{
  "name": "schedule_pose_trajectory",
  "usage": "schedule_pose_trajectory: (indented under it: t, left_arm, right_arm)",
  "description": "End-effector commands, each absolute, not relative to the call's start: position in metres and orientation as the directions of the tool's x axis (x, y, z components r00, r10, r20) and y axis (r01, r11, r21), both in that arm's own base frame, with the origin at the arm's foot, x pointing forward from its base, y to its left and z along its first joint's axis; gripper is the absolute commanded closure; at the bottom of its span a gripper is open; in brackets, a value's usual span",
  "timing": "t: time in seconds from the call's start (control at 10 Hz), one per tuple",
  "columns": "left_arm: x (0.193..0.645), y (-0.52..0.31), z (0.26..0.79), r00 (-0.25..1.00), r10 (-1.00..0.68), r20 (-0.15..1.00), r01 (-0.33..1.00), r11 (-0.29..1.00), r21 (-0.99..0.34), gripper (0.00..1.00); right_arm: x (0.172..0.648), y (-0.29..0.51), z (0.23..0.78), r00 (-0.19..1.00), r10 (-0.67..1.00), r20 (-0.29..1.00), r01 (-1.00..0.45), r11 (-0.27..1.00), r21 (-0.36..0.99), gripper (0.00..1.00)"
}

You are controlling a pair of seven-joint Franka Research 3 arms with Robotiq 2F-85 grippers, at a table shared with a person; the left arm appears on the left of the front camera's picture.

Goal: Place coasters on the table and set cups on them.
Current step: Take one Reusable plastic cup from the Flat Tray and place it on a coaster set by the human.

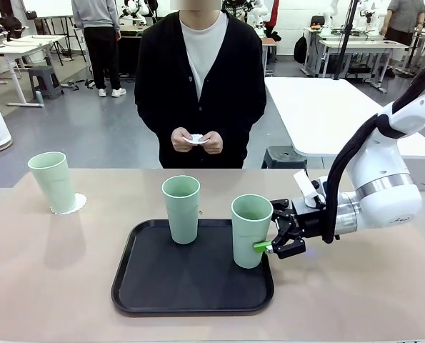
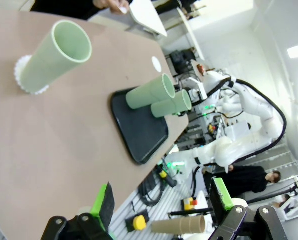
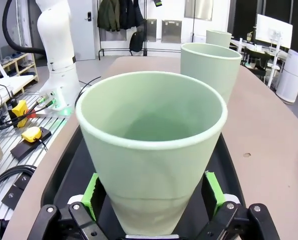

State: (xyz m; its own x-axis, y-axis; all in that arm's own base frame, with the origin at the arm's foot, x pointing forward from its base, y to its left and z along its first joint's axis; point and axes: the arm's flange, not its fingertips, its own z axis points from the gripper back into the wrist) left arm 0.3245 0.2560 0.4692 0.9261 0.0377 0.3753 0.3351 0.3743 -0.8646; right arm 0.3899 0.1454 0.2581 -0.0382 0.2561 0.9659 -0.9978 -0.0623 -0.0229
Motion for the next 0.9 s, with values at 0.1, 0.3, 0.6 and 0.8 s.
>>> schedule_pose_trajectory:
  t: [0.1, 0.3, 0.6, 0.8]
  left_arm:
    - [0.322, 0.257, 0.471, 0.926, 0.035, 0.375, 0.337, 0.37, -0.866, 0.0]
    - [0.322, 0.257, 0.471, 0.926, 0.035, 0.375, 0.337, 0.37, -0.866, 0.0]
    - [0.322, 0.257, 0.471, 0.926, 0.035, 0.375, 0.337, 0.37, -0.866, 0.0]
    - [0.322, 0.257, 0.471, 0.926, 0.035, 0.375, 0.337, 0.37, -0.866, 0.0]
  right_arm:
    - [0.393, 0.16, 0.239, -0.053, 0.203, 0.978, -0.997, -0.061, -0.041, 0.0]
    - [0.393, 0.163, 0.235, -0.029, 0.193, 0.981, -0.997, -0.076, -0.015, 0.0]
    - [0.393, 0.164, 0.231, -0.036, 0.183, 0.982, -0.992, -0.126, -0.013, 0.57]
    - [0.394, 0.164, 0.229, -0.033, 0.177, 0.984, -0.992, -0.125, -0.011, 1.0]
